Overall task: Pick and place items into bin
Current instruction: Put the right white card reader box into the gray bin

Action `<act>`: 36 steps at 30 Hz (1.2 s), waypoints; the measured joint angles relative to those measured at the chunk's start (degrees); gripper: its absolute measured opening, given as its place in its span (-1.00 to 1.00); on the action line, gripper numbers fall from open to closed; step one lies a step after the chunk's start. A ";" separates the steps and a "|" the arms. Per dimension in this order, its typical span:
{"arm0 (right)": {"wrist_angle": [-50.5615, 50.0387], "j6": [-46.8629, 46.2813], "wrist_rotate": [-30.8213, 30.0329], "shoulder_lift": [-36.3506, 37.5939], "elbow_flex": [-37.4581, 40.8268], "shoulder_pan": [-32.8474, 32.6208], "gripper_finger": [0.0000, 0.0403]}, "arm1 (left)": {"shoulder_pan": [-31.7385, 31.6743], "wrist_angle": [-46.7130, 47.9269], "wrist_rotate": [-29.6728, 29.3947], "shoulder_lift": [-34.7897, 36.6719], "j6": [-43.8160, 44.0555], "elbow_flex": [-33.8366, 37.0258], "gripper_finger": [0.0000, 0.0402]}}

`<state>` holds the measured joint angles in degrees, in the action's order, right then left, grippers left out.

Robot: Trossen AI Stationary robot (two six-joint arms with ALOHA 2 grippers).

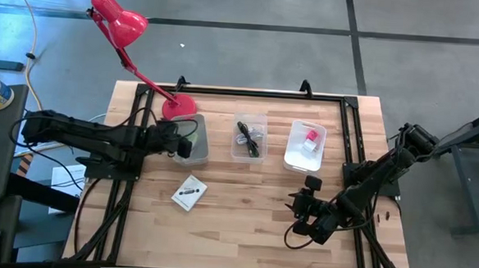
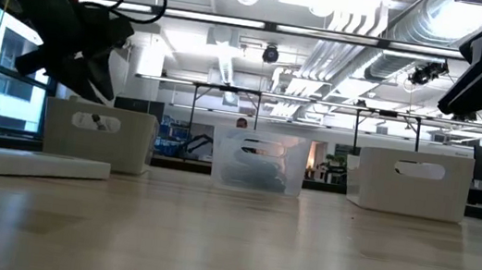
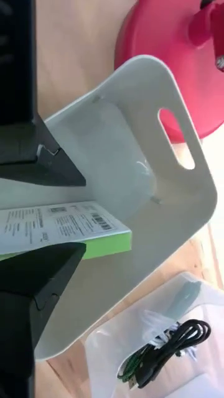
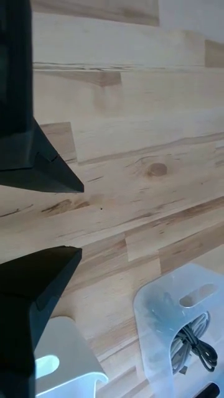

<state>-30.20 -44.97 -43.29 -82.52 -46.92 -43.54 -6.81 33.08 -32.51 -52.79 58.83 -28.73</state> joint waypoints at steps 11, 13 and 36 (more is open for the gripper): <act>-0.31 0.01 -0.87 0.00 0.00 0.03 -0.30 | 0.00 -2.37 3.76 3.06 -4.81 0.00 -0.20; -0.37 0.02 -1.41 0.00 0.00 0.08 -0.30 | 0.02 -3.00 4.64 2.20 -4.97 0.00 -0.21; -0.37 0.01 -0.74 -0.02 0.00 0.82 -0.30 | 0.02 1.32 1.83 -8.44 -5.80 -1.44 -0.36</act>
<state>-30.57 -44.96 -44.03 -82.54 -46.92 -42.72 -6.79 34.40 -30.68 -61.23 53.02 -30.17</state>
